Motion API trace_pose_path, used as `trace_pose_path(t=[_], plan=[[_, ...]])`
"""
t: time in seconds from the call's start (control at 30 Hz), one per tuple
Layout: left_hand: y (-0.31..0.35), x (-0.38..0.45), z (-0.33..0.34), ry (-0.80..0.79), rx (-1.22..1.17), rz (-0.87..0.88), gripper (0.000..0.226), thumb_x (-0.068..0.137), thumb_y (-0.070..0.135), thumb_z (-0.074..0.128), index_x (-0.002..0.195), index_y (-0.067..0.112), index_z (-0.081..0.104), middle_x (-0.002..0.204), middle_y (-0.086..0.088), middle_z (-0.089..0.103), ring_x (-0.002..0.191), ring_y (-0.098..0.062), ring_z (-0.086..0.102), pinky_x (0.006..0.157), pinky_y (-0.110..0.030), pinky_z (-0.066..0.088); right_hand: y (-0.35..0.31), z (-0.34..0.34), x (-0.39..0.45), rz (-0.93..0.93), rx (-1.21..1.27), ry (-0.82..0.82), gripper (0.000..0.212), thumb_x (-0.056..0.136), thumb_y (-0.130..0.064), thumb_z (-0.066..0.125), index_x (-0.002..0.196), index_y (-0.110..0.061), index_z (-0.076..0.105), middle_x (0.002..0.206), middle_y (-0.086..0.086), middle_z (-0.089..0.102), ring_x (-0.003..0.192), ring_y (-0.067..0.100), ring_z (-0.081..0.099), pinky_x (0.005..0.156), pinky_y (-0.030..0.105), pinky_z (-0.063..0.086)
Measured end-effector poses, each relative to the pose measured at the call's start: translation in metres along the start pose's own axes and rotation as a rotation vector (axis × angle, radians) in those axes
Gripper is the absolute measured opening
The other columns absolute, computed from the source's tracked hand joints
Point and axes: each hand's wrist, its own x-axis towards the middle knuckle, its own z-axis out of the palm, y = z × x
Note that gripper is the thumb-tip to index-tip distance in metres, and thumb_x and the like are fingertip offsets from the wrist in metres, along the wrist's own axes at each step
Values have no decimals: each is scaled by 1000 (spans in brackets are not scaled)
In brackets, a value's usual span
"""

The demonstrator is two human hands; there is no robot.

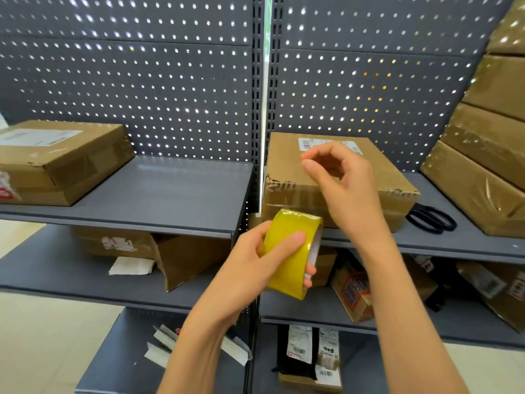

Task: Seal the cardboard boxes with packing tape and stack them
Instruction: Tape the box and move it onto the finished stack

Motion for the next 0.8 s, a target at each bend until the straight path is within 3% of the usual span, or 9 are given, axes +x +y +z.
trace_pose_path(t=[0.17,0.33,0.47,0.67,0.8], plan=[[6,9,12,181,-75,-28,21,91,28,56,92,8,63,55,-11,64,42,-16,59,46,-24,53,10,3,11,-34,-42,-2,14,85,-6,66,84,-20,68,83,-10,66,80,3,61,76,14,46],[6,27,17,259,-40,-26,20,91,30,59,87,10,61,55,-8,66,43,-16,60,51,-27,52,17,17,17,-96,-119,100,8,86,-8,65,86,-14,70,85,-3,67,81,6,61,75,12,46],[1,33,14,277,14,-48,23,91,34,58,89,12,61,58,-9,68,47,-18,62,57,-28,54,28,20,19,-119,-169,72,7,85,-9,66,86,-12,72,85,-1,67,80,4,59,74,9,43],[0,33,11,271,-62,-163,26,93,30,57,80,8,62,50,-6,64,38,-12,56,47,-20,50,19,18,36,-179,-82,109,7,84,-9,69,88,-14,72,84,-4,66,79,2,60,76,12,45],[0,31,16,301,-75,-136,28,90,36,59,92,8,61,54,-9,65,41,-17,59,50,-26,53,29,15,47,-89,-44,30,11,83,-10,70,87,-20,71,84,-6,68,81,3,63,77,15,47]])
